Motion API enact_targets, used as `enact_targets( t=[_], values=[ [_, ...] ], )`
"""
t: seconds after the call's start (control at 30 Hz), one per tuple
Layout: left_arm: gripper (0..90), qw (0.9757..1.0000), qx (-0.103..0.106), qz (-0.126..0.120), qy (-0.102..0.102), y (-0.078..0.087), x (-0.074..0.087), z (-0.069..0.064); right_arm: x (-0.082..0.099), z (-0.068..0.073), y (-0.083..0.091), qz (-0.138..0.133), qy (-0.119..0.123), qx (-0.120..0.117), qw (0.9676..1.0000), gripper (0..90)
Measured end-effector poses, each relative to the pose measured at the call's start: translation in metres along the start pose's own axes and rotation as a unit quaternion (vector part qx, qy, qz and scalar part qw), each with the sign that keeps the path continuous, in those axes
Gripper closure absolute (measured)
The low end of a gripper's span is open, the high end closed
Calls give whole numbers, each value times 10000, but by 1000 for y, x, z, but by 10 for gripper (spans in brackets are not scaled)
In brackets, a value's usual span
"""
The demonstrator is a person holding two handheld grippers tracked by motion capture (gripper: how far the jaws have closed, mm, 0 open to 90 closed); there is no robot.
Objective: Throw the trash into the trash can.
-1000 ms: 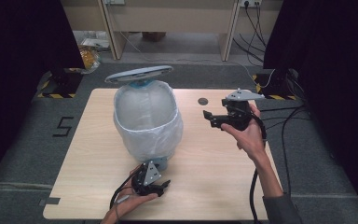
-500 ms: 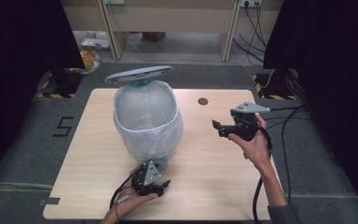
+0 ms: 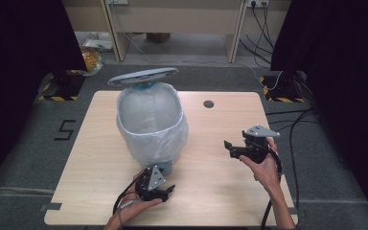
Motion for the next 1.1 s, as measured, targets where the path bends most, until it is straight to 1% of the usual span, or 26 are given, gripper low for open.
enact_targets(
  t=[0.1, 0.17, 0.3, 0.4, 0.47, 0.5, 0.53, 0.63, 0.67, 0.7, 0.73, 0.77, 0.8, 0.87, 0.9, 1.03, 1.1],
  values=[
    [266, 10000, -1, -1, 1, 0, 0, 0, 12, -1, -3, 53, -82, 4, 10000, 175],
    [266, 10000, 0, -1, 2, 0, 0, 0, 16, -1, -4, 60, -104, 21, 9999, 175],
    [266, 10000, 0, 5, -4, 0, 0, 0, 29, -2, -5, 74, -95, 111, 9999, 175],
    [266, 10000, -2, 1, -1, 0, 0, 0, 34, -2, -6, 96, -84, 127, 9998, 172],
    [266, 10000, -4, -3, 3, 0, 0, 0, 39, -1, -6, 98, -102, 153, 9998, 170],
    [266, 10000, -4, 2, -2, 0, 0, 0, 45, 1, -8, 146, -89, 126, 9998, 166],
    [266, 10000, -4, 2, -2, 0, 0, 0, 45, 1, -8, 146, -89, 126, 9998, 166],
    [266, 10000, -4, 0, -2, 0, 0, 0, 59, 6, -13, 263, -57, 169, 9995, 164],
    [266, 10000, -5, 1, -2, 0, 0, 0, 68, 9, -17, 404, -9, 137, 9991, 165],
    [266, 10000, -5, 1, -2, 0, 0, 0, 68, 9, -17, 404, -9, 137, 9991, 165],
    [266, 10000, -6, -1, -1, 0, 0, 0, 77, 13, -21, 509, -36, 96, 9987, 165],
    [266, 10000, -6, -1, -1, 0, 0, 0, 77, 13, -21, 509, -36, 96, 9987, 165],
    [266, 10000, -5, 0, -3, 0, 0, 0, 85, 16, -24, 614, -22, 36, 9981, 165],
    [266, 10000, -6, 1, -5, 0, 0, 0, 87, 17, -25, 647, -29, 19, 9979, 165],
    [266, 10000, -6, 0, -2, 0, 0, 0, 93, 22, -27, 738, -11, -22, 9973, 165],
    [266, 10000, -6, 1, -5, 0, 0, 0, 99, 27, -30, 813, 13, -71, 9967, 165],
    [266, 10000, -5, 1, -4, 0, 0, 0, 101, 29, -31, 837, 72, -124, 9964, 164]
  ],
)
Point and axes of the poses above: each handheld gripper's, and its own axes: y roughly backward along the jaws, x roughly out of its underside, z roughly to its left, the point moved 4 cm from there along -y, roughly forward along the jaws, and after that the axes turned 7 degrees about x, right-handed, at the moved point
